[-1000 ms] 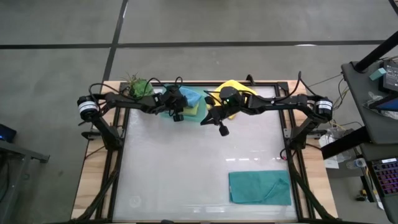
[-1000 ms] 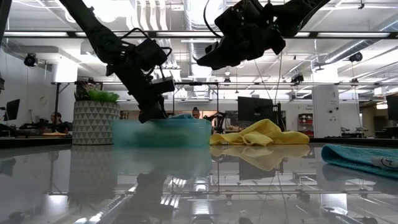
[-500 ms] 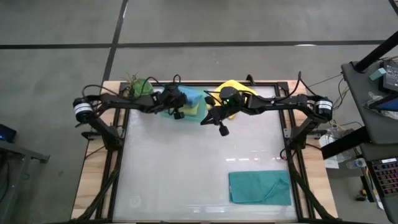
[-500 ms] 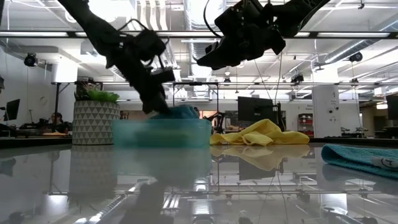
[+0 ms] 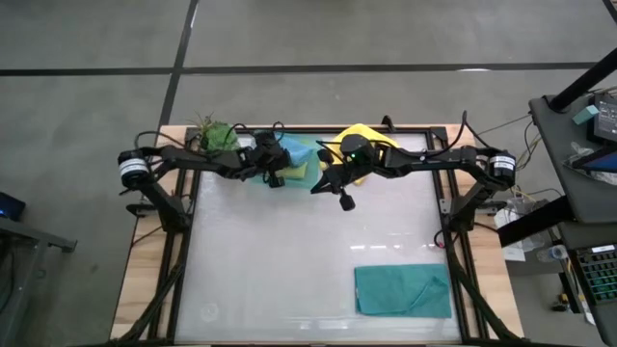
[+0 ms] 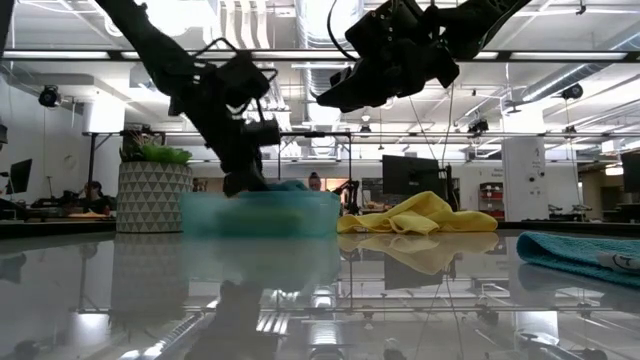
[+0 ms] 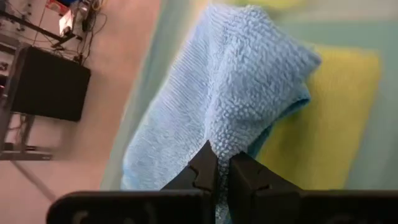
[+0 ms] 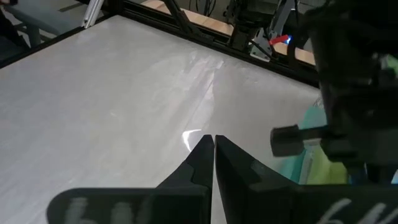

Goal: Fold microfiber towels
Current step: Put the blue microfiber towel into the bin

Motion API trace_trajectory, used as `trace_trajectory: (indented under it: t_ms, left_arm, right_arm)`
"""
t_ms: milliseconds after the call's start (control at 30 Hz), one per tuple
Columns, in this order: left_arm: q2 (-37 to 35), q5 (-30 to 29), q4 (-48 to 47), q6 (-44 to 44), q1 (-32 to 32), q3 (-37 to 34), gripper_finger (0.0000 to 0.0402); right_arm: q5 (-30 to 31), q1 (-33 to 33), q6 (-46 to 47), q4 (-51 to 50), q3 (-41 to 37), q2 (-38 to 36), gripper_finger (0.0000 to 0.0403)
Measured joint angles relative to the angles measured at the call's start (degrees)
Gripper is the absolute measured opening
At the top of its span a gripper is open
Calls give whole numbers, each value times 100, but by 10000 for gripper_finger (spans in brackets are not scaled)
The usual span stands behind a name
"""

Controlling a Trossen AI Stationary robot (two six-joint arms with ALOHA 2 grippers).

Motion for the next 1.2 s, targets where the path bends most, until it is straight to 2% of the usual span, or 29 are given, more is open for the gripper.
trace_trajectory:
  t_ms: [167, 500, 567, 667, 733, 833, 1000, 1100, 1200]
  left_arm:
    - [244, 157, -6, 27, -16, 28, 14]
    - [62, 525, -203, -118, -42, 59, 142]
    - [-93, 539, -312, -116, -42, 58, 164]
    - [-457, 544, -503, 13, -42, 59, 189]
    - [-719, 547, -627, 64, -42, 59, 196]
    - [-1140, 555, -846, 157, 6, 36, 198]
    - [-1642, 756, -1362, 372, 275, -100, 198]
    - [-1697, 1076, -1366, 486, 482, -234, 198]
    - [-1551, 1240, -1268, 752, 608, -392, 198]
  right_arm:
    - [-1, 0, 33, -1, 0, 0, 9]
    - [9, 0, 114, -1, -7, 0, 9]
    - [216, 0, 267, 7, -9, 0, 9]
    - [1085, 2, 656, 59, -4, 0, 9]
    - [1837, -1, 905, 109, -4, 27, 9]
    - [2450, -51, 1194, 229, -4, 131, 9]
    - [2531, -197, 1688, 661, 123, 569, 9]
    - [2487, -247, 1906, 511, 513, 926, 13]
    - [2342, -245, 1934, 162, 1051, 1279, 37]
